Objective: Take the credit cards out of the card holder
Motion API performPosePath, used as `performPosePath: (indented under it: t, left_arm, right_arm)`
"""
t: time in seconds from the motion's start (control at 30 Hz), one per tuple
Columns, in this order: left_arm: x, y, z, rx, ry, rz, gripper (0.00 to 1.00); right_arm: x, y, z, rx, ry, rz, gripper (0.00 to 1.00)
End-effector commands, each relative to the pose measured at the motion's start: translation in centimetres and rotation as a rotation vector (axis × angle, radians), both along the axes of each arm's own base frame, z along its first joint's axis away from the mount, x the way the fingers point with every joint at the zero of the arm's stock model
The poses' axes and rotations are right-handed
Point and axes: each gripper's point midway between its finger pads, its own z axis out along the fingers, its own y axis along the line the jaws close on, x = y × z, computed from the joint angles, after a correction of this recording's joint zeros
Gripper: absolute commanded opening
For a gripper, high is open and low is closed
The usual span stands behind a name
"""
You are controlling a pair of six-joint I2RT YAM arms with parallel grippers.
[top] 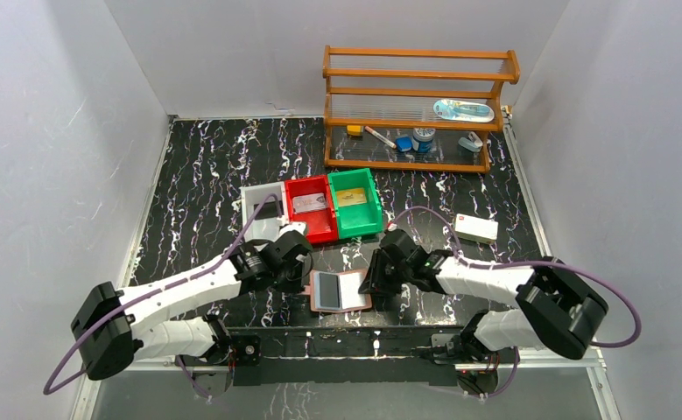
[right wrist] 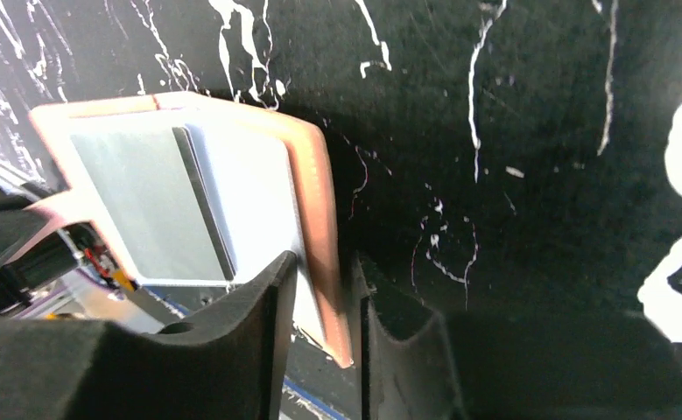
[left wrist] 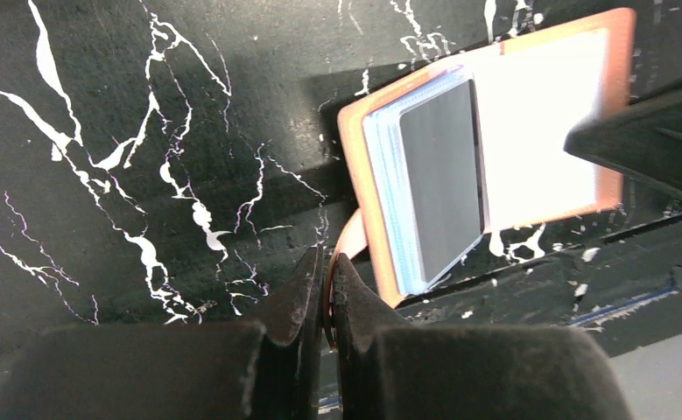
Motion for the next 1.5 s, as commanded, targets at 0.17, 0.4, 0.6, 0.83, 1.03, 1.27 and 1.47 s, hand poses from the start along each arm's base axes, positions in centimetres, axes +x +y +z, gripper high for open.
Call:
performPosePath:
  t: [0.17, 0.4, 0.6, 0.83, 1.03, 1.27, 1.47]
  left_arm:
    - [0.1, 1.3, -2.0, 0.134, 0.034, 0.014, 0.00]
    - [0.5, 0.7, -0.9, 0.091, -0.004, -0.021, 0.00]
    - [0.8, 0.2, 0.3, 0.061, -0.036, -0.062, 0.00]
    - [0.8, -0.3, 0.9, 0.031, -0.042, -0.068, 0.00]
    - [0.8, -0.5, 1.1, 0.021, -0.045, -0.070, 0.00]
    - [0.7, -0.7, 1.7, -0.006, -0.048, -0.065, 0.00]
    - [0.6, -0.7, 1.6, -0.011, -0.045, -0.065, 0.00]
  right_arm:
    - [1.4, -0.5, 2.5, -0.005, -0.071, -0.077, 0.49]
    - [1.3, 3.5, 8.4, 0.168, -0.113, 0.104, 0.50]
    - [2.5, 3.8, 10.2, 0.147, -0.152, 0.090, 0.50]
    - [2.3, 5.9, 13.9, 0.283, -0.193, 0.159, 0.50]
    - [0.8, 8.3, 13.2, 0.363, -0.123, 0.258, 0.47]
    - [0.3, 9.0, 10.9, 0.295, -0.084, 0.287, 0.46]
    - [0.2, 7.4, 7.2, 0.160, -0.035, 0.240, 0.45]
